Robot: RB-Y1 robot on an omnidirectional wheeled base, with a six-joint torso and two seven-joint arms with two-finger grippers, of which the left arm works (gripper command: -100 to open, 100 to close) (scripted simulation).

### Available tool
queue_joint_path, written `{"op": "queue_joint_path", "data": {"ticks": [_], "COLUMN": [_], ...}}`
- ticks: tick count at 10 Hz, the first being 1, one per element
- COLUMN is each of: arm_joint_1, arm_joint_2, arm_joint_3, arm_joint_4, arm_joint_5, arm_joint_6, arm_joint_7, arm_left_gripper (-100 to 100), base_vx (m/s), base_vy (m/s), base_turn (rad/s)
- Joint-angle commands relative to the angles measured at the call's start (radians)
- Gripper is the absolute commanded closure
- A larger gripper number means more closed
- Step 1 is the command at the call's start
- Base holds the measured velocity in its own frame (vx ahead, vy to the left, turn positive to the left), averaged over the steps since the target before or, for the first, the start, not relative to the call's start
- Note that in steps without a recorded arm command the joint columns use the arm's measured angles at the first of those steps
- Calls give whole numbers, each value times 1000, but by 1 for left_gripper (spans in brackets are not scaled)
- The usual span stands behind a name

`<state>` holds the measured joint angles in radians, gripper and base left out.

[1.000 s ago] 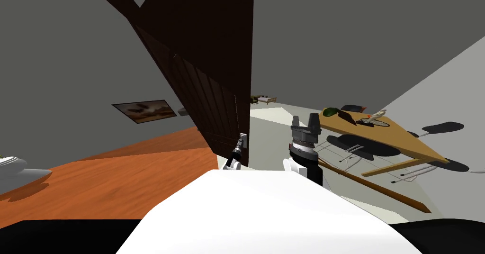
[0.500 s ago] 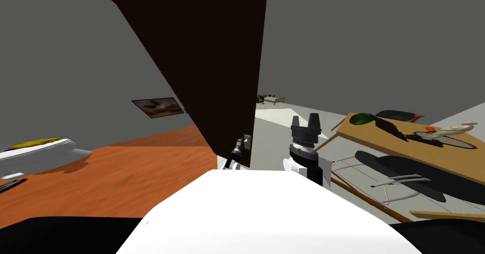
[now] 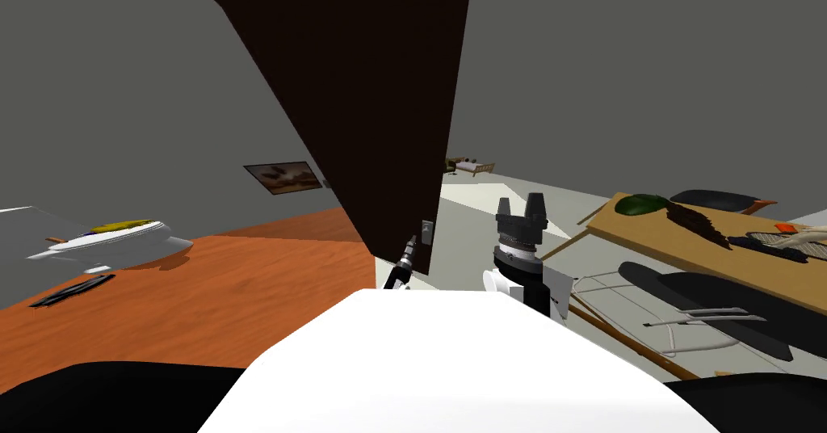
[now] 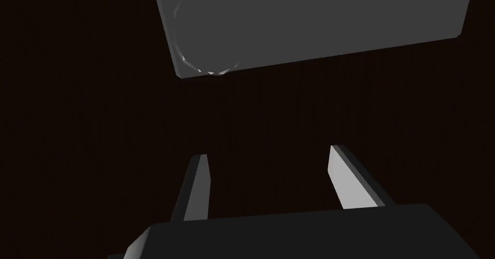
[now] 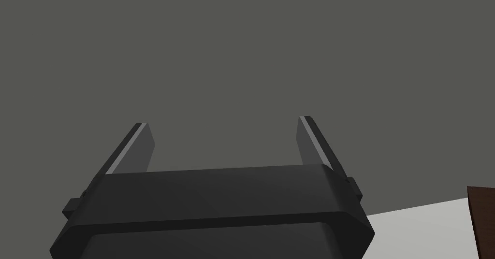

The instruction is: Push the door open

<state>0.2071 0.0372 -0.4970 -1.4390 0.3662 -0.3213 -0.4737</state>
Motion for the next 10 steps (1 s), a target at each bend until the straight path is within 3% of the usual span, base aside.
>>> {"op": "queue_joint_path", "data": {"ticks": [1,4,5,6,7,9,10], "arm_joint_1": [27,59,43,35,30,16,8], "arm_joint_2": [-19,-73,-58,-28,-18,-13,-25], "arm_joint_3": [-29,-64,-54,-50,-47,-37,-32], "arm_joint_4": [-12,-29,-18,-12,-9,0,6], "arm_joint_5": [-2,-3,-1,-2,-3,-6,-8], "arm_joint_6": [-8,-15,-14,-15,-14,-13,-12], "arm_joint_7": [-16,-32,-25,-23,-22,-19,-17], "arm_left_gripper": [-100,-100,-100,-100,-100,-100,-100], "base_vx": [-252,-165,-64,108,219,247,263], "base_vy": [49,37,3,-47,-50,-61,-100], "base_turn": [61,43,6,-21,-2,-11,-16]}}
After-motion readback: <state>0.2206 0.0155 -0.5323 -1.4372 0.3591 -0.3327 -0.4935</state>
